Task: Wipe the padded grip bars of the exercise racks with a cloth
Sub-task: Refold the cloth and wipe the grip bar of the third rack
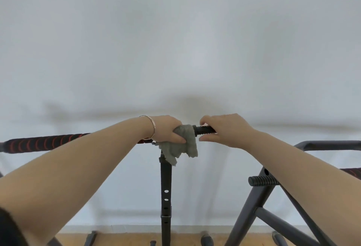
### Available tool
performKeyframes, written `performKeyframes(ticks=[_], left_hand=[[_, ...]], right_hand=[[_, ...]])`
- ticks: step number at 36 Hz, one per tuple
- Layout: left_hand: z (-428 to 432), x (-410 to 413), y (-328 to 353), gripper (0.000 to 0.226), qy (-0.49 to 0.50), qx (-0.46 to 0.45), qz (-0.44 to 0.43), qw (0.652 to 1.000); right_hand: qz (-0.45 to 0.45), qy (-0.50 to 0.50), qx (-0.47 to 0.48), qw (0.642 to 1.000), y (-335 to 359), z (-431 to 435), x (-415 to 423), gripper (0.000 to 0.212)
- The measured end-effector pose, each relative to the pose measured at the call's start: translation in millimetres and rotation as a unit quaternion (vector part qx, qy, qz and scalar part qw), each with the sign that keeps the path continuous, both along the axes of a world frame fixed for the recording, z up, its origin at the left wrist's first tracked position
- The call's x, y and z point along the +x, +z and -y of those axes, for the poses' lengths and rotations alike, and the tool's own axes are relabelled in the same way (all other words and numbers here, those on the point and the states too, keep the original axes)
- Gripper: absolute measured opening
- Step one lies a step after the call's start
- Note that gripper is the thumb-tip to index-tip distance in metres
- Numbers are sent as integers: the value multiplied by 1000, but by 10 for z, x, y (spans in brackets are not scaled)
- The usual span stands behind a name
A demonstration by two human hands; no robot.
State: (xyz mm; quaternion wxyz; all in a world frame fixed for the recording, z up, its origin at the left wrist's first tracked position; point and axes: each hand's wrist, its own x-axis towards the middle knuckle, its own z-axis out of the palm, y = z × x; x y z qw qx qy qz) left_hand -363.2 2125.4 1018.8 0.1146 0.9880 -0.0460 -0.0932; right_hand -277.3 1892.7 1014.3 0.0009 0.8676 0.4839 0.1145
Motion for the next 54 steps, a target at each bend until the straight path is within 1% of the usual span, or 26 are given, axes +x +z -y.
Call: performKeyframes(ticks=[1,3,4,6,8,10,13,14,15,17,19,22,24,26,28,31,33,34,36,38,41,44,46,49,52,54], left_hand=[[-14,3,0,37,-1,-7,-2,1000],[-32,16,-3,39,-4,-9,0,1000],[-42,17,-12,40,-5,-5,5,1000],[-73,16,-31,38,-7,8,20,1000],[-122,-12,-51,34,-12,18,30,999],[-193,-52,-75,31,-15,26,28,999],[-297,-113,-123,26,-21,31,32,999],[-327,-131,-141,25,-26,33,36,998],[-349,-145,-153,25,-29,33,39,998],[-389,-175,-168,29,-29,24,38,999],[-421,-185,-177,32,-30,16,32,999],[-447,-166,-200,33,-30,22,30,999],[-465,-157,-196,33,-19,10,24,999],[-498,-165,-170,41,-3,-8,7,1000],[-554,-180,-140,49,5,-7,-10,1000],[-633,-191,-140,45,6,3,-24,1000],[-647,-195,-153,43,1,11,-21,1000],[-638,-200,-166,43,0,14,-18,1000],[-611,-214,-215,42,0,7,-18,1000],[-582,-228,-284,37,-4,-6,-22,1000],[-578,-239,-362,33,-6,-5,-19,1000],[-647,-253,-368,41,11,13,-27,999],[-712,-273,-369,46,30,7,-39,999],[-755,-304,-407,42,29,4,-33,999],[-736,-312,-456,37,27,-15,-11,999],[-708,-331,-465,37,35,-45,-4,998]], right_hand=[[18,13,-4,1000,-10,-29,-15,42],[44,24,-4,999,-17,-66,-14,38],[42,24,-4,999,-13,-77,3,36],[0,27,-13,1000,13,-101,42,36],[-88,22,-25,996,60,-121,83,32],[-199,10,-30,979,116,-136,132,25],[-359,-12,-35,932,193,-140,193,22],[-396,-15,-35,917,206,-140,205,24],[-415,-16,-35,909,208,-146,214,25],[-408,-11,-31,912,175,-165,226,22],[-372,-4,-23,928,119,-188,231,17],[-317,8,-9,948,40,-208,218,19],[-266,18,-10,964,3,-208,207,17],[-212,20,-19,977,-16,-196,190,14],[-150,22,-21,988,-47,-170,176,16],[-50,36,-12,998,-115,-131,158,21],[-34,38,-3,999,-150,-116,158,22],[-48,33,-6,998,-159,-111,164,20],[-106,16,-22,994,-173,-111,182,11],[-157,2,-28,987,-214,-114,190,8],[-201,-13,-24,979,-303,-112,206,13],[-250,-28,-20,968,-356,-114,219,12],[-286,-34,-16,957,-387,-122,224,11],[-334,-41,-8,942,-414,-144,225,10],[-366,-49,-10,929,-439,-167,221,9],[-379,-59,-16,924,-468,-170,216,9]])
